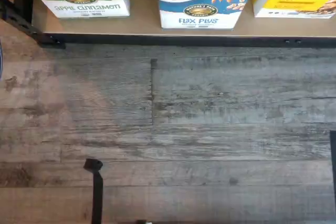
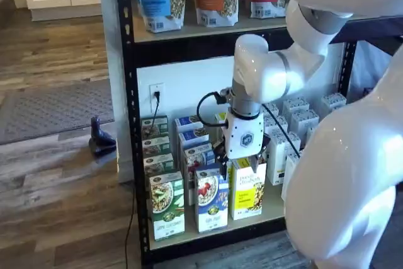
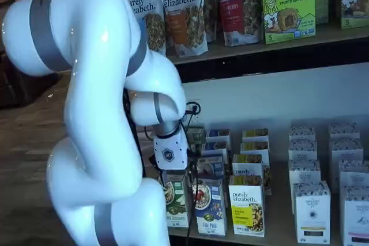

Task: Pick up the blue and white box that is on the bottom shelf, the second box from the left

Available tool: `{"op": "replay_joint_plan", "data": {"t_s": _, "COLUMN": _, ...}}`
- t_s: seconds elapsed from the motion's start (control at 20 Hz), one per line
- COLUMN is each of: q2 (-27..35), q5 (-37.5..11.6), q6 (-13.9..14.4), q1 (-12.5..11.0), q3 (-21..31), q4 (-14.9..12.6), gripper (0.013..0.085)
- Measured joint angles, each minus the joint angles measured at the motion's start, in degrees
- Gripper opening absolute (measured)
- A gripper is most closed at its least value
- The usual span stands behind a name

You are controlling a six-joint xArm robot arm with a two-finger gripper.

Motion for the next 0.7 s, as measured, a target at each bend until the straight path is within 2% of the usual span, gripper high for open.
{"op": "replay_joint_plan", "data": {"t_s": 0.2, "q2": 2.2, "q5": -0.7, "q6": 0.8, "q1": -0.2, "q3": -0.6, "q4": -1.3, "gripper": 0.085}}
{"op": "replay_joint_plan", "data": {"t_s": 0.3, "q2": 3.1, "q5": -1.6, "q6": 0.1, "q1": -0.3, "q3": -0.7, "q4": -0.6, "gripper": 0.085}}
{"op": "replay_joint_plan", "data": {"t_s": 0.45, "q2": 4.6, "q5": -2.8, "q6": 2.0, "q1": -0.5, "q3": -0.9, "q4": -2.9, "gripper": 0.085}}
{"op": "replay_joint_plan", "data": {"t_s": 0.55, "q2": 5.7, "q5": -3.4, "q6": 4.6, "q1": -0.6, "q3": -1.2, "q4": -6.1, "gripper": 0.085}}
{"op": "replay_joint_plan", "data": {"t_s": 0.7, "q2": 7.5, "q5": -4.4, "q6": 4.8, "q1": -0.8, "q3": -1.6, "q4": -6.5, "gripper": 0.085}}
